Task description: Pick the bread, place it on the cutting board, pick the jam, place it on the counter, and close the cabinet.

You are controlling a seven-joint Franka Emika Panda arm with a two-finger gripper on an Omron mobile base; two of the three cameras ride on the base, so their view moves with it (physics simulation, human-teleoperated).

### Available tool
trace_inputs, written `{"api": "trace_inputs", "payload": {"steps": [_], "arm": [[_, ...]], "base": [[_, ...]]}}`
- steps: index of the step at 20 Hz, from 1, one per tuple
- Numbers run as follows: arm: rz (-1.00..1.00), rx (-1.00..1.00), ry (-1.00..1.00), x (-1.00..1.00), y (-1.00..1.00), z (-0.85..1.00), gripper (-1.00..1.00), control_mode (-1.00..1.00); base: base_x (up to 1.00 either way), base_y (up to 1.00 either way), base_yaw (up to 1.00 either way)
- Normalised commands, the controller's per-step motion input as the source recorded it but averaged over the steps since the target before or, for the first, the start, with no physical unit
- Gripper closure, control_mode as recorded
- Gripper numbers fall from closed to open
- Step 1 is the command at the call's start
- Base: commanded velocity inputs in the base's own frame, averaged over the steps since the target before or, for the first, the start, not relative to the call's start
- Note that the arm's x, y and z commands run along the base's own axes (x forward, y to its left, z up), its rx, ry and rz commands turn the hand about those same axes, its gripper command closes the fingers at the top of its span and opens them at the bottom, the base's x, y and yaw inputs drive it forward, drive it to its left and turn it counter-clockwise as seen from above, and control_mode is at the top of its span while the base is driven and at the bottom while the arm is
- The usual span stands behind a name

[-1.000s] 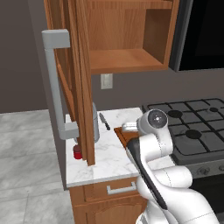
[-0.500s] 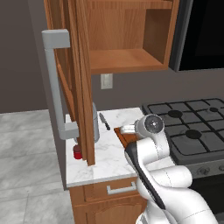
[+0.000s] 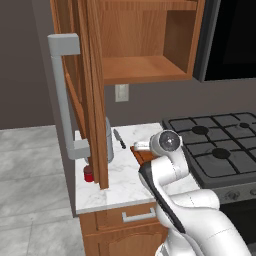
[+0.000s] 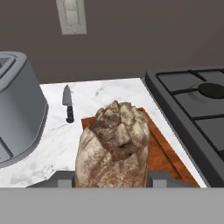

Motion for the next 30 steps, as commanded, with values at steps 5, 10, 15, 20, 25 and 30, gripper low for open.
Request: {"api": "trace_inputs", "payload": {"steps": [5, 10, 15, 20, 25, 30], "arm": [[0.0, 0.0, 0.0, 0.0, -0.03, -0.22, 1.0, -1.0], [0.0, 0.0, 0.0, 0.0, -0.03, -0.23, 1.0, -1.0], [0.0, 0.0, 0.0, 0.14, -0.01, -0.26, 1.0, -1.0], [0.0, 0.0, 0.0, 0.26, 0.0, -0.27, 1.0, -1.0], [0.0, 0.0, 0.0, 0.26, 0.0, -0.27, 1.0, -1.0], [0.0, 0.0, 0.0, 0.18, -0.01, -0.23, 1.0, -1.0]], "base": [[0.0, 0.0, 0.0], [0.0, 0.0, 0.0], [0.0, 0.0, 0.0], [0.0, 0.0, 0.0], [0.0, 0.0, 0.0], [0.0, 0.0, 0.0]]}}
